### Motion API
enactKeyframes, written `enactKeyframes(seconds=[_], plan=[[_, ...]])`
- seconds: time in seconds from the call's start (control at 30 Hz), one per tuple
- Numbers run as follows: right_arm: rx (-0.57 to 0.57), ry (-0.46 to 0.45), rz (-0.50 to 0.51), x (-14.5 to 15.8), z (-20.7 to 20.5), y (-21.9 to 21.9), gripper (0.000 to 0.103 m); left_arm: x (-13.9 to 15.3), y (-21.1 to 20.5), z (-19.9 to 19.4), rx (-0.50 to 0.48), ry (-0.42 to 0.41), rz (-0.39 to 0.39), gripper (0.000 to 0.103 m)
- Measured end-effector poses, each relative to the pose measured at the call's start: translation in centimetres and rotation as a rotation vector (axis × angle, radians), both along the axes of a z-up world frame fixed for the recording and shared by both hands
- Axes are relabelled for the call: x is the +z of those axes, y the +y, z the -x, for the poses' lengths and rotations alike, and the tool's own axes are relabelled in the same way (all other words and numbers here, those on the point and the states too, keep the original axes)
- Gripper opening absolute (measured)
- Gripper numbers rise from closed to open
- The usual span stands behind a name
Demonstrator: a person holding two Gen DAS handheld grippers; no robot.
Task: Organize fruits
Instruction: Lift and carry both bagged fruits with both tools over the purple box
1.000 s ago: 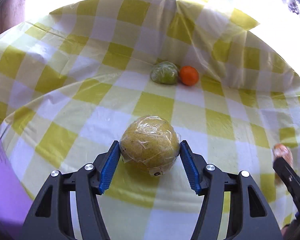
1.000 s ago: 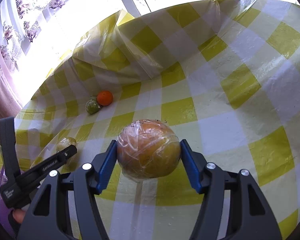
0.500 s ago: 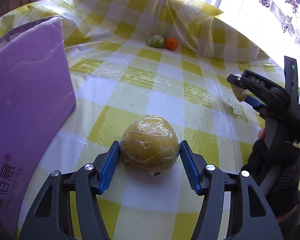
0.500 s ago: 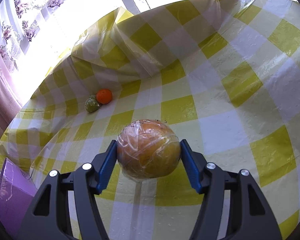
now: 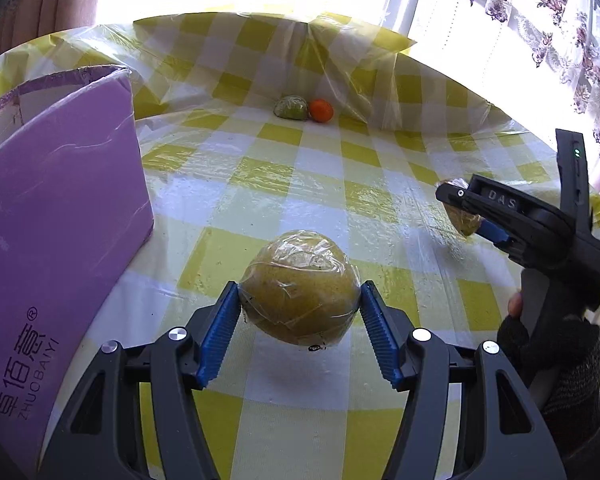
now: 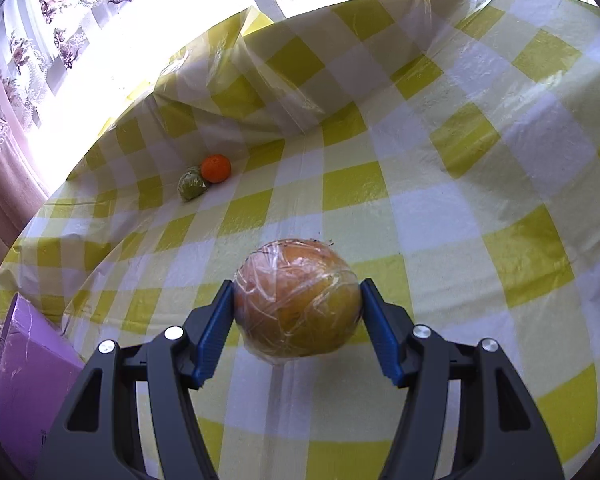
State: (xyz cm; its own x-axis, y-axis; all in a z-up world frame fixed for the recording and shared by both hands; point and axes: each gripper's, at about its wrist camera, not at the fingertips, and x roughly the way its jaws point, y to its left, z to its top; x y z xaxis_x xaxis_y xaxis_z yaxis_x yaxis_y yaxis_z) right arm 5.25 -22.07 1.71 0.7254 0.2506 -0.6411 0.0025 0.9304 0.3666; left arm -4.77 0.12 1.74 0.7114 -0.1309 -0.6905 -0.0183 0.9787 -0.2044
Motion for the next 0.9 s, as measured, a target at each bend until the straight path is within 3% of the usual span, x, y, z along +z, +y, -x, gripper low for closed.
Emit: enactKeyframes(seconds=[0.37,0.7,0.9], plan=[[0.019,0.043,0.143,-0.2,10.3,1.5,0.063,-0.1,1.3,2.8,-0.005,0.027,-0.052,0.059],[0.068,0.055,0.227,0.1,13.8,3.8,0.063,0.2,1.8,4.8,-0.009,0.025,-0.085,0.059],[0.112,0.0,0.259,2.0,15.4,5.6,0.063,1.8,2.1,6.3,-0.003,-0.021,-0.09,0.059]])
